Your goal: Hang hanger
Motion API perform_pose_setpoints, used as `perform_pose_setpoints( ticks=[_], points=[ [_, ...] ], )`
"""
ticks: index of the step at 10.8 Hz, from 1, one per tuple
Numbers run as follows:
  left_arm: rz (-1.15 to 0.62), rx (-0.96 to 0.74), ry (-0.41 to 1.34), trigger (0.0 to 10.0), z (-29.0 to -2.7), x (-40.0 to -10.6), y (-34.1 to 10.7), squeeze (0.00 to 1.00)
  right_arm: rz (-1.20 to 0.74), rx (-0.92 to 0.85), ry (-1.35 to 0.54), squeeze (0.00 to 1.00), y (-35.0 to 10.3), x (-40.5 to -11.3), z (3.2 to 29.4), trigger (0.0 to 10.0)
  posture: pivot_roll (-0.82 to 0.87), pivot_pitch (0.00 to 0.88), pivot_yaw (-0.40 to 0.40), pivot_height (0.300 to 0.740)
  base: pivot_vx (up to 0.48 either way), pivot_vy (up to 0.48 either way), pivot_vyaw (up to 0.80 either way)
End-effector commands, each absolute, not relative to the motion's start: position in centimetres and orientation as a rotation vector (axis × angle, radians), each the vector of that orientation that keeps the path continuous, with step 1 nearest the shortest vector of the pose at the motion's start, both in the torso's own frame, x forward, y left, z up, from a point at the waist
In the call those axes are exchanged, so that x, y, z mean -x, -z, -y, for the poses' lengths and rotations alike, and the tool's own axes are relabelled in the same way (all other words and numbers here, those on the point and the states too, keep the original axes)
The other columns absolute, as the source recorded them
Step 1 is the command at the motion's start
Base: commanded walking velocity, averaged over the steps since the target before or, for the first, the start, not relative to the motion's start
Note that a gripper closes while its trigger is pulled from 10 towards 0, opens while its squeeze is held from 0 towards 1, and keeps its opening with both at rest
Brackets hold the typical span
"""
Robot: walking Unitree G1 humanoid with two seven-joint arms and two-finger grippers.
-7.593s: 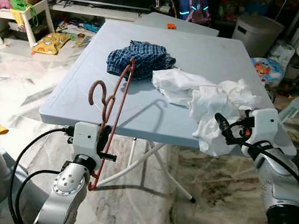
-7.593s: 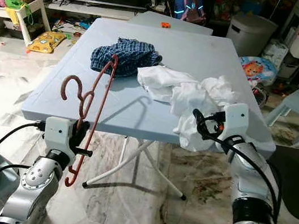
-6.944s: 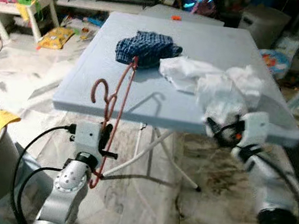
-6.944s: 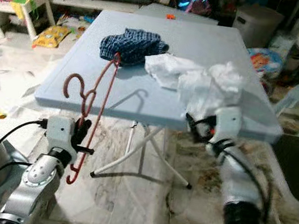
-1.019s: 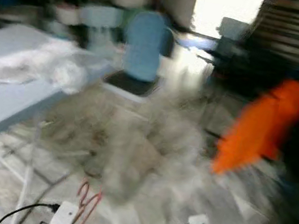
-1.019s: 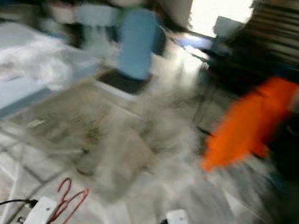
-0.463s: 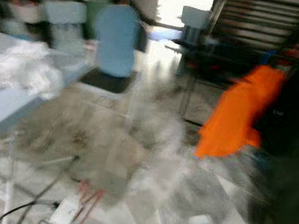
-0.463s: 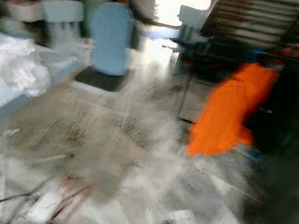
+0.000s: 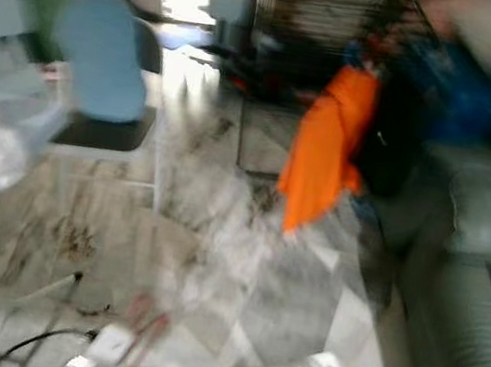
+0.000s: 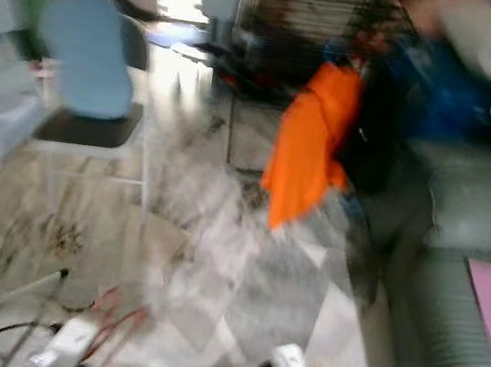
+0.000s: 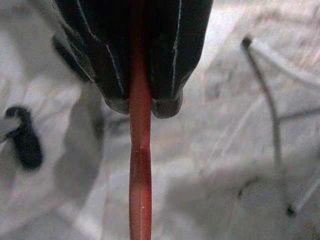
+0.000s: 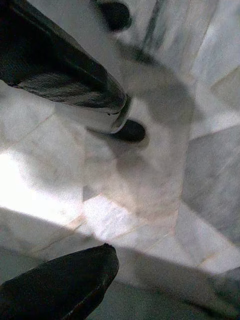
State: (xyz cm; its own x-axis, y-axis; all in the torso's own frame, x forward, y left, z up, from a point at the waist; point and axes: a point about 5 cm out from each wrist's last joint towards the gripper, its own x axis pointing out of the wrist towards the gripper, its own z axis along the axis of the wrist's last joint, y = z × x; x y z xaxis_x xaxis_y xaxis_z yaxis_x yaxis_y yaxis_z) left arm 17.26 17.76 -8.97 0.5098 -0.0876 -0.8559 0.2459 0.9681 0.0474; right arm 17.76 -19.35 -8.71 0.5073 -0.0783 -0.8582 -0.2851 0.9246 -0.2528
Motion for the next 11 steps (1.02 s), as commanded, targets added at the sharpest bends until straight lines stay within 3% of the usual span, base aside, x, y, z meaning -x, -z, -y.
perform_pose_setpoints(
  ticks=[1, 6, 11],
  points=[
    [-1.023, -0.194, 0.186, 10.0, -18.7, -17.1, 8.9, 0.00, -1.008, 0.378, -0.141, 0.00, 8.4, -18.6, 18.8, 10.0, -0.16, 0.000, 0.067, 0.740, 0.000, 0.277, -0.49],
    [-1.013, -0.197, 0.185, 10.0, -18.8, -17.1, 8.9, 0.00, -1.016, 0.405, -0.193, 0.00, 8.5, -18.4, 18.5, 10.0, -0.14, 0.000, 0.046, 0.740, 0.000, 0.100, 0.00],
    [-1.015, -0.190, 0.171, 10.0, -19.2, -17.0, 8.9, 0.00, -1.000, 0.414, -0.267, 0.00, 8.4, -19.0, 16.2, 10.0, -0.12, 0.000, 0.028, 0.740, 0.000, 0.000, 0.00]
  ],
)
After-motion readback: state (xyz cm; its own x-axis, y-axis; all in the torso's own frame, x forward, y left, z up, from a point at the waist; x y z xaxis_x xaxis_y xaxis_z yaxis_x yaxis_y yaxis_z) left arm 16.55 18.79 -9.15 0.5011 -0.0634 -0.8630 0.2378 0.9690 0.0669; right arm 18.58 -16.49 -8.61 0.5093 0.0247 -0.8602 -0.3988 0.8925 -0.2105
